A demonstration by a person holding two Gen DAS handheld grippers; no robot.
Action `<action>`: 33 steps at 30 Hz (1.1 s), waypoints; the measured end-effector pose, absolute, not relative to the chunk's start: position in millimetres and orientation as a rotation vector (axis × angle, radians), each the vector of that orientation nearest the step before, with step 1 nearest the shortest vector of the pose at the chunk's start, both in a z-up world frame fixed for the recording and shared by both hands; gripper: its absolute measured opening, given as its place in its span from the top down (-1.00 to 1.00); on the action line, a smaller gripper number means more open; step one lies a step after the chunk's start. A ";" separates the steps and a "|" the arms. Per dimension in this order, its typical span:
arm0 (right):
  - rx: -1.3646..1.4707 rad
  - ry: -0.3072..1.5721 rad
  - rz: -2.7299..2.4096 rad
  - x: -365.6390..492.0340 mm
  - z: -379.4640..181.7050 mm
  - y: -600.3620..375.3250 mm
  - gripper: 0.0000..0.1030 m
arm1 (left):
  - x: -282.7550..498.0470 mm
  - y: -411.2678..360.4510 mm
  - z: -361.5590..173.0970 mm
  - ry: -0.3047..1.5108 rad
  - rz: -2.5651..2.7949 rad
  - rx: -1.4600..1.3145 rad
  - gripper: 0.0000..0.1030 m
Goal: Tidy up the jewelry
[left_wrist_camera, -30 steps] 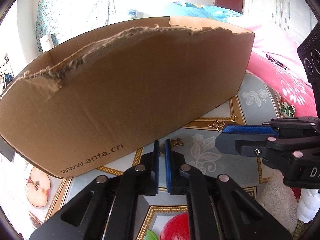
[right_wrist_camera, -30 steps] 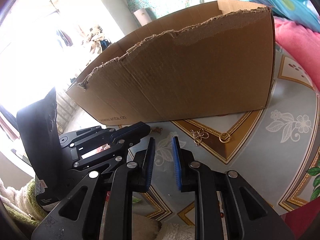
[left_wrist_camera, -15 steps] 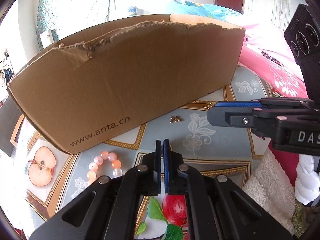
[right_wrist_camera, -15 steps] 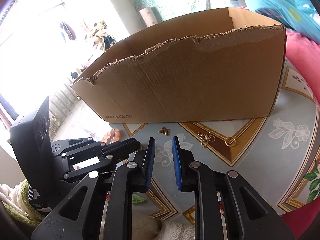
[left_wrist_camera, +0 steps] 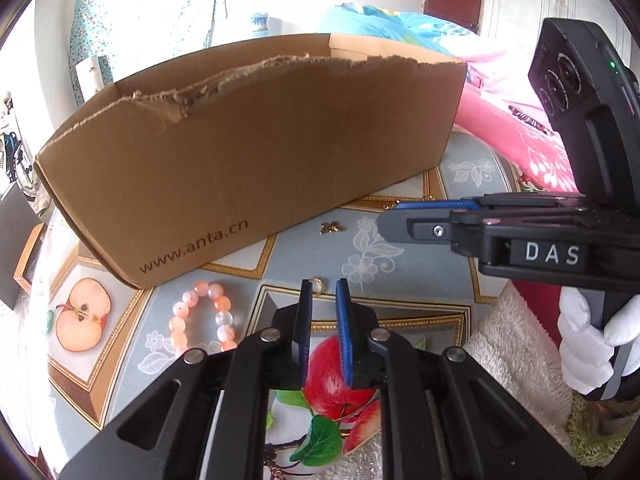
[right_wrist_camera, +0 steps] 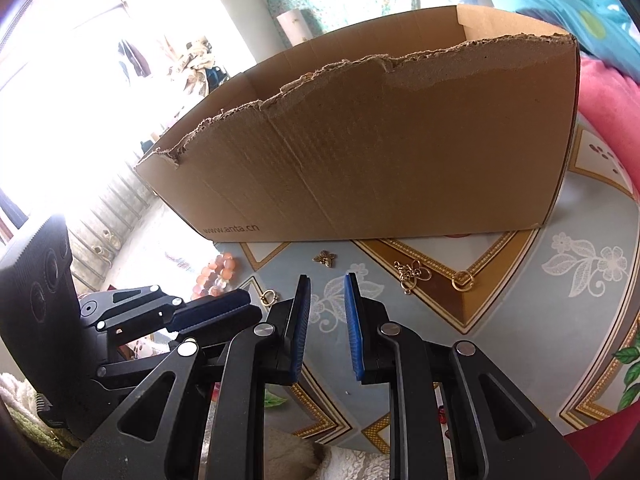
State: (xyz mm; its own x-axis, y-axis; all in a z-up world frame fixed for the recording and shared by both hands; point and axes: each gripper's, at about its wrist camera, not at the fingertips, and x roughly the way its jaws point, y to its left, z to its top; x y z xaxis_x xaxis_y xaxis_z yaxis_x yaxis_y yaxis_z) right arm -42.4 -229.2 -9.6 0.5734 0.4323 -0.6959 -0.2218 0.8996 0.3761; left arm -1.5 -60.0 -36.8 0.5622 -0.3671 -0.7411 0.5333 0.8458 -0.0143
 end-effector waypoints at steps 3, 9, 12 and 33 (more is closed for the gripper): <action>0.262 0.881 0.382 -42.7 -11.5 -230.8 0.63 | 1.3 -59.5 -41.5 0.830 -0.515 0.211 0.69; 0.274 0.881 0.374 -42.8 -14.0 -233.2 0.63 | 8.4 -64.7 -43.8 0.827 -0.495 0.208 0.70; 0.276 0.883 0.372 -42.8 -15.2 -233.4 0.63 | 10.1 -68.9 -44.4 0.818 -0.495 0.221 0.70; 0.259 0.903 0.364 -36.0 -17.9 -228.0 0.63 | 13.7 -74.6 -45.4 0.791 -0.501 0.277 0.70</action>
